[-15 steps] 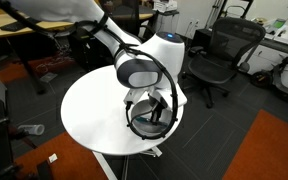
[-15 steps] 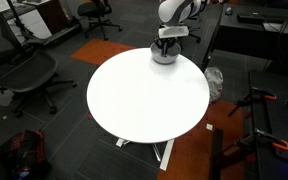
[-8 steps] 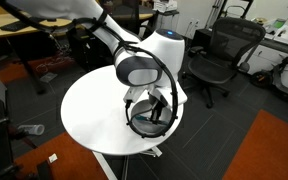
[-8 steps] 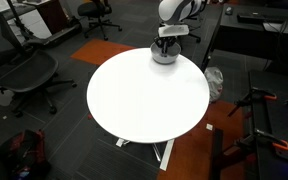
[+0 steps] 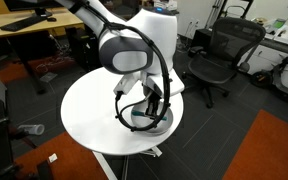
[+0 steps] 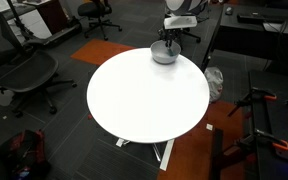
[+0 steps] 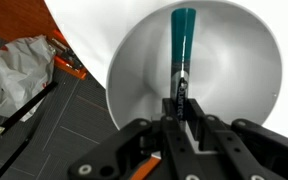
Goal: Pick the marker from the bowl and put it on the table
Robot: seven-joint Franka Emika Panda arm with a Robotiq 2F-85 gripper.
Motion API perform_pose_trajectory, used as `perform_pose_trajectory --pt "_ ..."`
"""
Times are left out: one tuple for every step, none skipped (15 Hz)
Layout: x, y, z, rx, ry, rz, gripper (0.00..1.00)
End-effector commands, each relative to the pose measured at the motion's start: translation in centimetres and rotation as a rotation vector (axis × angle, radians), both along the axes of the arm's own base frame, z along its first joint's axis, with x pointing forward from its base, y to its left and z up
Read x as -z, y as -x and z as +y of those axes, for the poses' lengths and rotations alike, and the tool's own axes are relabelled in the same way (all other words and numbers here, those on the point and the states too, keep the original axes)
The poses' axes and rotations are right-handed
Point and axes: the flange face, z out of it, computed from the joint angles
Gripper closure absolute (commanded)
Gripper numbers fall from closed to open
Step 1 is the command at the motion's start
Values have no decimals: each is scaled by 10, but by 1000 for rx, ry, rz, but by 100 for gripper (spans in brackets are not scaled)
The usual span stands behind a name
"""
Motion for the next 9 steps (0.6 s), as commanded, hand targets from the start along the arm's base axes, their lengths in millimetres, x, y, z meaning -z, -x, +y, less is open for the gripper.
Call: perform_pose_trajectory --pt "-34 26 13 -18 37 -43 95" --pt "-40 29 16 -36 50 -55 95" --pt "-46 32 19 -49 60 -64 95" --pt "-50 34 25 -78 73 -67 95" --pt "-55 36 30 -100 84 -70 95" --pt "-59 38 37 -133 88 -76 95" --pt "-63 40 45 -167 89 -82 95" --pt "-66 42 53 -197 91 -87 95" --pt "-68 44 63 -228 91 -92 95"
